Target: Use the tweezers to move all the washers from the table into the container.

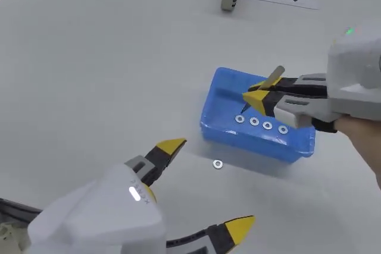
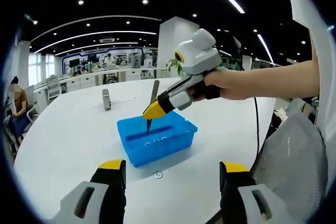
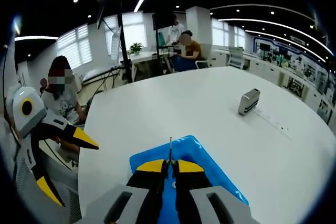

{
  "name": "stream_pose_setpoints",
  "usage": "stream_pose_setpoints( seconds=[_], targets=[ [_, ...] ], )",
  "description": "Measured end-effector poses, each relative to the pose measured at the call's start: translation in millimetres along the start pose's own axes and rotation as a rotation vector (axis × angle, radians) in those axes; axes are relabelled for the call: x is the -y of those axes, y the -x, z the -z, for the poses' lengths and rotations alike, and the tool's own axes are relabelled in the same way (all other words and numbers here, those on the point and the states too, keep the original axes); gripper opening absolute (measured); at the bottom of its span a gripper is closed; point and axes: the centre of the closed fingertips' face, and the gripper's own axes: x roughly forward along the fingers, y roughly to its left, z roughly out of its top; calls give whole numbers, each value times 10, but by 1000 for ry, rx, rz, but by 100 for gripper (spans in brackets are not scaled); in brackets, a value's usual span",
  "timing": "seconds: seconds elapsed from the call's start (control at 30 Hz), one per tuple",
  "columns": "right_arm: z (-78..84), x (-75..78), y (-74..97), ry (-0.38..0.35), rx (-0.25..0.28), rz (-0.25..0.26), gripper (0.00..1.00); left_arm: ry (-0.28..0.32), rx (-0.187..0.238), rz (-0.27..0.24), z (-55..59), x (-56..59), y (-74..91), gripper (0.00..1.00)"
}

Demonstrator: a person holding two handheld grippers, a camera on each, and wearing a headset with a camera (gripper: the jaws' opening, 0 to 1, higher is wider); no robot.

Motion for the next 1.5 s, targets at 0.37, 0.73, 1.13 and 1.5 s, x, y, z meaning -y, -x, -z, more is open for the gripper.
stream_pose_setpoints(
  seconds=[0.37,0.73,1.13,1.5],
  targets=[
    [-19,-473,87,22,24,-114,3,-7,-1,6,-1,14,-1,73],
    [325,-716,-139,0,-75,-207,3,-3,2,1,-4,8,9,73],
    [487,-806,-225,53,-146,-242,3,-3,-2,7,1,20,8,73],
    [521,-901,-216,193,-155,-251,3,-7,-3,10,0,28,6,72]
  ],
)
